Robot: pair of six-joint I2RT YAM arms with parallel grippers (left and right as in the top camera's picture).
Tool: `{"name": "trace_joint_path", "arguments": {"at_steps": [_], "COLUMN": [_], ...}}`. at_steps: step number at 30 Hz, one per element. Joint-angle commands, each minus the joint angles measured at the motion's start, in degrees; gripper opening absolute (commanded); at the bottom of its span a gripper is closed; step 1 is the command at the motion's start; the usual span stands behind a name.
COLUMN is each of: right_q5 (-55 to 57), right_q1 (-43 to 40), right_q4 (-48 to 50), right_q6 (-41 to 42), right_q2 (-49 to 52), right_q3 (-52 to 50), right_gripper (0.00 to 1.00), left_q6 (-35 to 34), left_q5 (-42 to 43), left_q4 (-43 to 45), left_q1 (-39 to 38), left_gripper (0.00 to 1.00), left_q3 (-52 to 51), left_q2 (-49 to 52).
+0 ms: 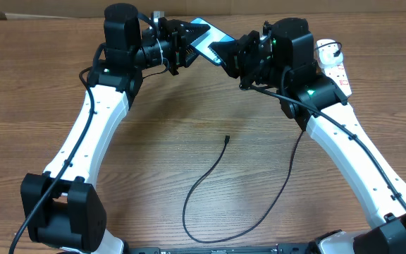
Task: Plug charger to phone and switch on socket
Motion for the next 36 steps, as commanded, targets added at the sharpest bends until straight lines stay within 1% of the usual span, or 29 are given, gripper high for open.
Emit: {"name": "trace_joint_path", "arguments": {"at_steps": [1,5,12,20,27,32,36], "right_q5": [-1.5,-2.1,-3.3,-4.3,-4.8,-4.8,-4.8], "right_q1": [0.2,0.3,0.3,0.9,1.8,1.8,1.8], "right_q4": [0.7,0.7,0.8,1.2,1.6,1.6,1.6], "right_q6": [0.3,1.1,1.1,1.1,1.1,1.0,1.0], "right_q2": [-2.2,-2.2,-2.2,-2.2,-2.2,-2.2,-2.2], "right_q3": [2.3,2.3,2.3,2.3,2.3,2.3,2.3], "right_gripper": [0.03,0.03,0.04,0.03,0.03,0.03,0.04], "left_q6": [-0.2,-0.2,-0.2,-0.2,-0.6,-0.6,-0.6], "left_q5": [0.7,0.6,0.5,0.5,0.5,0.5,0.5], "left_q4": [0.3,0.3,0.3,0.3,0.3,0.3,0.3], "left_q1": [0.6,0.6,0.6,0.6,0.6,0.6,0.6], "left_gripper": [0.32,0.29,0.29,0.27,0.22,0.21,0.18], "left_q3": [0.1,0.1,0.1,0.1,0.1,0.1,0.1], "left_q2": [0.0,0.0,0.0,0.0,0.0,0.0,0.0]}}
